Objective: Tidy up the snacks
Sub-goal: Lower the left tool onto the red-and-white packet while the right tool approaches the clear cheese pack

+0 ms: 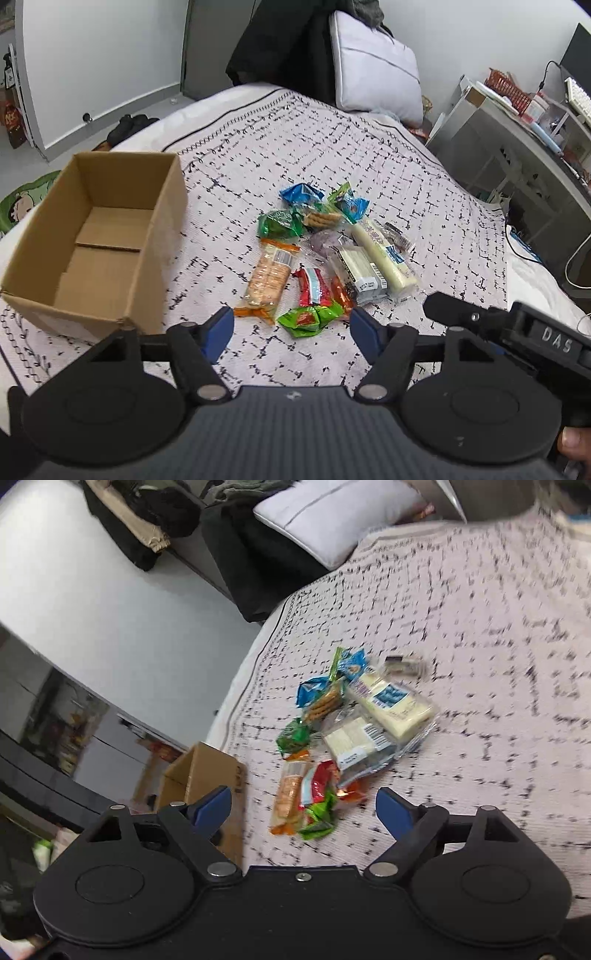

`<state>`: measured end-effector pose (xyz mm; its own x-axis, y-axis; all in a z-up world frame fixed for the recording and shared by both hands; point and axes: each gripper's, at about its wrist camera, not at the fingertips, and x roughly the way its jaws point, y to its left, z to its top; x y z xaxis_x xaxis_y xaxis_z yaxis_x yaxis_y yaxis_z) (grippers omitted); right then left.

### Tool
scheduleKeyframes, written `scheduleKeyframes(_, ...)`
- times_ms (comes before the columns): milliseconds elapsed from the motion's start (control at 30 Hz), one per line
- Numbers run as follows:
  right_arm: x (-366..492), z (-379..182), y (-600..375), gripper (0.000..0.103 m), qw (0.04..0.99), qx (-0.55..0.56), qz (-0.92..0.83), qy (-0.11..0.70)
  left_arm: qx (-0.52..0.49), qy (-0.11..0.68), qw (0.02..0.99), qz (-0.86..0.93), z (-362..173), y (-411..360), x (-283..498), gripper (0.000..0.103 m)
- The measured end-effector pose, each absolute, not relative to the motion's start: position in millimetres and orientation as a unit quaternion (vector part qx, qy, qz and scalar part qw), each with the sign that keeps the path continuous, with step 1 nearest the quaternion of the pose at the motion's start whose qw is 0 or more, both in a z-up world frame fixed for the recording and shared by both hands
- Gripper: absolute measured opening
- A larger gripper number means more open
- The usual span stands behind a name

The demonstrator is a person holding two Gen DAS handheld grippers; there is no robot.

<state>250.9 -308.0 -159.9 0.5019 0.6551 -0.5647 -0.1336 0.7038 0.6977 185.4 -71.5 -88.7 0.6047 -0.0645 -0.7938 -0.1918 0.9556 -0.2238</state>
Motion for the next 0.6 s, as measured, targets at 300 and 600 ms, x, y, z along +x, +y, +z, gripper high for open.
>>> scheduleKeyframes(300, 286, -193, -312, 0.079, 0.79, 0.335, 0.224, 0.462, -0.159, 0.465, 0.869, 0.049, -114, -81, 217, 0.056)
scheduleKeyframes(600, 310, -222, -310, 0.071, 0.766, 0.347, 0.207, 0.5, -0.178, 0.488, 0.852, 0.058, -140, -90, 250, 0.055)
